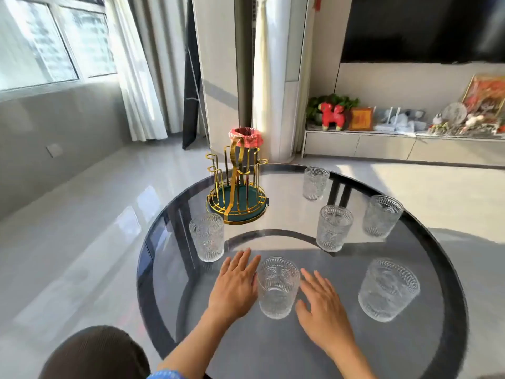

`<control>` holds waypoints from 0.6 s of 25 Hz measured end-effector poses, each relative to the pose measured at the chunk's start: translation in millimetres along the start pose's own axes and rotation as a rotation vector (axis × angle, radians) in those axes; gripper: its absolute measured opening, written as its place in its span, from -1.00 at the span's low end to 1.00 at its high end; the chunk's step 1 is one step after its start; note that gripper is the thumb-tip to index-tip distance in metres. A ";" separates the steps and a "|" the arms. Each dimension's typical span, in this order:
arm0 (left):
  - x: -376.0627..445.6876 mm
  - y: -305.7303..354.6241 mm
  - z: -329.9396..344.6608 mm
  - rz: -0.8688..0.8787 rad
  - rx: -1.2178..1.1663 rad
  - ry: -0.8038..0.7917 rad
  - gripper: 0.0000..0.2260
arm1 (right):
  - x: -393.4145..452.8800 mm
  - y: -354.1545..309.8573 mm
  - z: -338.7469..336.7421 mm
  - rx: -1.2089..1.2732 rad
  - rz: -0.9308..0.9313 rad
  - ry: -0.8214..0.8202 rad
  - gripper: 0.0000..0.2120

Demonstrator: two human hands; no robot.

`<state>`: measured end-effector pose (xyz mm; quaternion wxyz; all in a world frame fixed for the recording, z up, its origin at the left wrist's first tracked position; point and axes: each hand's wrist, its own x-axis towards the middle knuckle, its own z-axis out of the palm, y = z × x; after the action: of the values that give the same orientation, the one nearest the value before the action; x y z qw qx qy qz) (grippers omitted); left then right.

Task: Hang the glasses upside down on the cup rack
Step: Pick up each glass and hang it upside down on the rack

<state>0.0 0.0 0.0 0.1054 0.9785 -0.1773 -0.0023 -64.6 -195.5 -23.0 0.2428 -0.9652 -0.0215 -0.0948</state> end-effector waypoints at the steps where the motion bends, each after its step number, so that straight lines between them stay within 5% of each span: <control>1: -1.1 -0.3 2.0 0.007 0.016 0.006 -0.51 | -3.3 2.0 -0.2 0.021 -0.022 -0.036 -0.39; 5: 6.8 -5.1 6.8 0.025 0.069 0.009 -0.50 | -8.3 -2.4 -3.3 0.175 -0.016 -0.162 -0.12; 9: 17.1 -6.5 6.4 0.066 0.182 -0.069 -0.47 | -3.1 -14.4 -4.1 0.386 0.110 -0.090 -0.22; 15: 8.2 -10.7 12.6 0.061 0.049 0.007 -0.50 | -5.1 -21.6 -8.1 0.421 0.126 -0.141 -0.17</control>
<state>10.8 4.3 -14.2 0.0822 0.9749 -0.2068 0.0087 -72.9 -180.3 -7.0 0.4421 -0.8969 0.0025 -0.0050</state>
